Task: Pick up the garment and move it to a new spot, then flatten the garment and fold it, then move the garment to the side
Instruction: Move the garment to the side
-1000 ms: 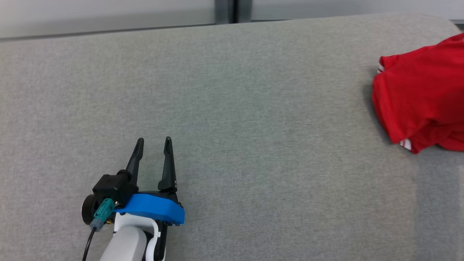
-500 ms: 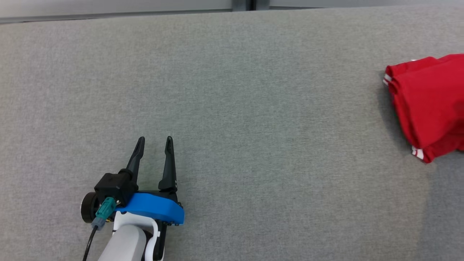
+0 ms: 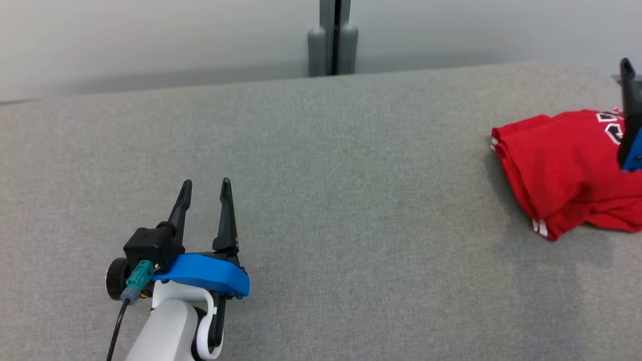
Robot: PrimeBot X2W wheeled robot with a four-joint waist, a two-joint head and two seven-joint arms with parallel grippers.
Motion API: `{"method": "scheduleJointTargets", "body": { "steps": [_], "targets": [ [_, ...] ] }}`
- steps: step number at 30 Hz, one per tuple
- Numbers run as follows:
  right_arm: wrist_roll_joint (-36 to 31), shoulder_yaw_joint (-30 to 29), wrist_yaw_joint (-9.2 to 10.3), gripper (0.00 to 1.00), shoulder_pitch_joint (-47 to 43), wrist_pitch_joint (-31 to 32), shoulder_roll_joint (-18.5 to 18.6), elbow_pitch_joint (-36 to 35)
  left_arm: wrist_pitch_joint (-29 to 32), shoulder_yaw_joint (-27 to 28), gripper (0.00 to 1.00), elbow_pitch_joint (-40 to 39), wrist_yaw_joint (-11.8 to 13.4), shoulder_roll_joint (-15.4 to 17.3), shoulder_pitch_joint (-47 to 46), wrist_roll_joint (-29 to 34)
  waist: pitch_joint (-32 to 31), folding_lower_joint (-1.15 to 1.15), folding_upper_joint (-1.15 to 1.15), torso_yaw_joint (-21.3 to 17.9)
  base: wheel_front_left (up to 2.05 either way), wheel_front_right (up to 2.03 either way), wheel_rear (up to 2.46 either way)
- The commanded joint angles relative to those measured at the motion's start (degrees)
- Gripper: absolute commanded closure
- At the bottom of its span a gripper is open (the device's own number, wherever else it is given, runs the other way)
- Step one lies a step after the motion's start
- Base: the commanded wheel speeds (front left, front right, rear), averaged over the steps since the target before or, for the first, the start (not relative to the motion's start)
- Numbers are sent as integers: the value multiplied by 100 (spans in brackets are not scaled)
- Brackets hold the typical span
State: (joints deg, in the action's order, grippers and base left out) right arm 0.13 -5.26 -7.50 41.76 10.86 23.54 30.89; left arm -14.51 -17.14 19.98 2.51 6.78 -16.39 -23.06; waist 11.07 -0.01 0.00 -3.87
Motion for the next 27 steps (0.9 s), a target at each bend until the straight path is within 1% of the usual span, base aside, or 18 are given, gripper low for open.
{"method": "scheduleJointTargets", "body": {
  "steps": [1, 5, 9, 10, 13, 17, 19, 22, 27],
  "targets": [
    [72, -15, 1, 0, -203, -130, -101, -93, -26, 58, 0, 54, 39, -26, -81, -16, -169, 1, 0, -70, 0, 0, 0],
    [232, 27, 1, 0, -692, -561, -494, -393, -44, 131, 0, 261, 86, -47, 11, -78, -438, 1, 0, -41, 0, 0, 0],
    [245, 52, 1, 0, -1382, -1077, -1003, -712, -59, 202, 0, 475, 38, -70, 227, -177, -672, 1, 0, 6, 0, 0, 0],
    [169, 58, 1, 0, -1553, -1209, -1085, -776, -61, 230, 0, 518, 53, -74, 285, -198, -717, 1, 0, 16, 0, 0, 0],
    [111, 88, 0, 0, -2049, -1552, -1568, -927, -66, 255, 0, 616, 91, -92, 503, -197, -835, 1, 0, 56, 0, 0, 0],
    [-36, 149, 1, 0, -2570, -1920, -1900, -1024, -68, 220, 0, 662, 134, -96, 734, -118, -933, 1, 0, 134, 0, 0, 0],
    [17, 182, 1, 0, -2798, -2047, -2005, -1041, -70, 258, 0, 624, 199, -105, 868, -124, -980, 1, 0, 158, 0, 0, 0],
    [130, 230, 1, 0, -3084, -2123, -2054, -1087, -71, 250, 0, 493, 253, -124, 1052, -60, -1048, 1, 0, 220, 0, 0, 0],
    [604, 323, 1, 0, -3530, -2251, -2061, -1202, -72, 155, 0, 394, 273, -164, 1213, -9, -1137, 1, 0, 359, 0, 0, 0]
  ]
}}
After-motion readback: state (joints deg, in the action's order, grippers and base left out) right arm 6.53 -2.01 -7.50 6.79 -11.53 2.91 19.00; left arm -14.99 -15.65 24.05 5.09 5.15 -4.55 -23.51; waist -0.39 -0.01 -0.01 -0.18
